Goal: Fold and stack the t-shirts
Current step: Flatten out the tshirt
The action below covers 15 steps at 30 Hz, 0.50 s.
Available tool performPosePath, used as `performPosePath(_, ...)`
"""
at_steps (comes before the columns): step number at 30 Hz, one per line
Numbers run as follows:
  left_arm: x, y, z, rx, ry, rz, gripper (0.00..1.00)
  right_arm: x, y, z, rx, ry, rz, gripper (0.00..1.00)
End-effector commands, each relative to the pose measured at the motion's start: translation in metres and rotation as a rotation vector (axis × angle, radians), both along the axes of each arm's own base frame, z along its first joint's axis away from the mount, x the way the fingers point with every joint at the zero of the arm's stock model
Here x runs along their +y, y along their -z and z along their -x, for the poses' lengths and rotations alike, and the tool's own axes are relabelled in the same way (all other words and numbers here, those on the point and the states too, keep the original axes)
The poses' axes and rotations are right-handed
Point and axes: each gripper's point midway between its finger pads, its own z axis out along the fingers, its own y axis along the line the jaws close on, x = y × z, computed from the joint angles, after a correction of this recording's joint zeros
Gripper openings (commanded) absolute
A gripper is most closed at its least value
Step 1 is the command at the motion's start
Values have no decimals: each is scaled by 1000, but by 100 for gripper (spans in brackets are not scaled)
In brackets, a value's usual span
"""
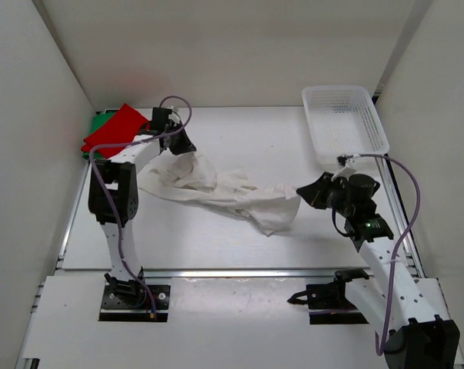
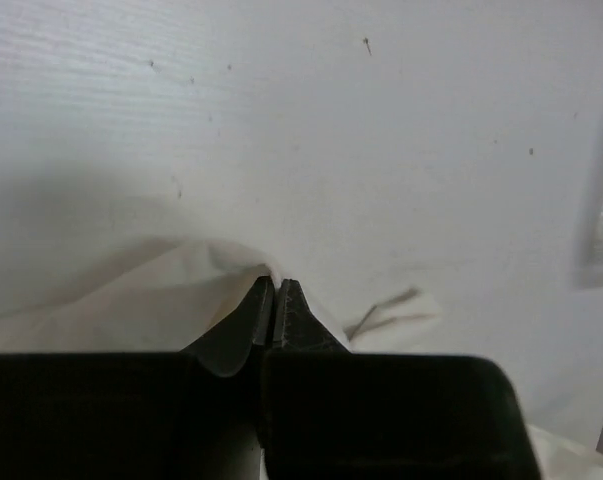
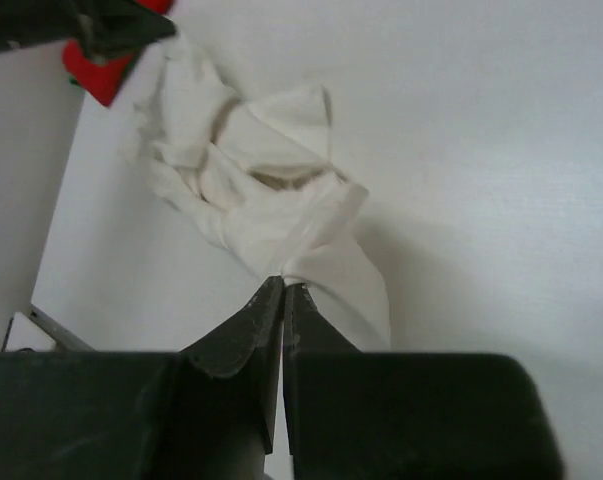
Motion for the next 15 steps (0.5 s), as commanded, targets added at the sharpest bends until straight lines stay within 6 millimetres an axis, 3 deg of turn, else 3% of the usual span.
performPosePath(1,-17,-74,-41,-147,0,14,7,11,-92,-43,-278,-19,-39,0)
performPosePath(2,-17,-74,-48,-145,-5,13,5,10,-93,-52,-272,-5,-33,0)
performPosePath(3,-21,-116,-65,-221,-1,35,4,10,-137,-71,-340,0,-46,0)
performPosePath(4,-22,-129,-65,-225,3,35,2,11,-140,-84,-322,-13,-57,0)
performPosePath(5,-23,-159,-79,-286,12,49,1,11,-179,-93,-389,-15,-79,0)
performPosePath(6,-19,-159,-80,-258,10,42,0,17,-179,-100,-366,-36,-74,0)
performPosePath(8,-17,-205,-76,-323,24,75,0,24,-251,-100,-534,-37,-12,0)
performPosePath(9,-3,-220,-65,-344,7,85,0,22,-274,-96,-573,-5,13,0)
performPosePath(10,11,-229,-67,-381,-16,99,0,23,-277,-91,-594,0,61,0)
performPosePath(12,34,-261,-38,-455,-36,156,0,18,-297,-70,-661,13,96,0)
performPosePath(13,57,-293,-27,-530,-83,173,0,16,-295,-65,-656,16,98,0)
performPosePath(14,56,-295,-21,-529,-70,195,0,12,-292,-53,-665,18,91,0)
performPosePath(15,79,-315,-10,-571,-102,199,0,5,-281,-44,-659,33,94,0)
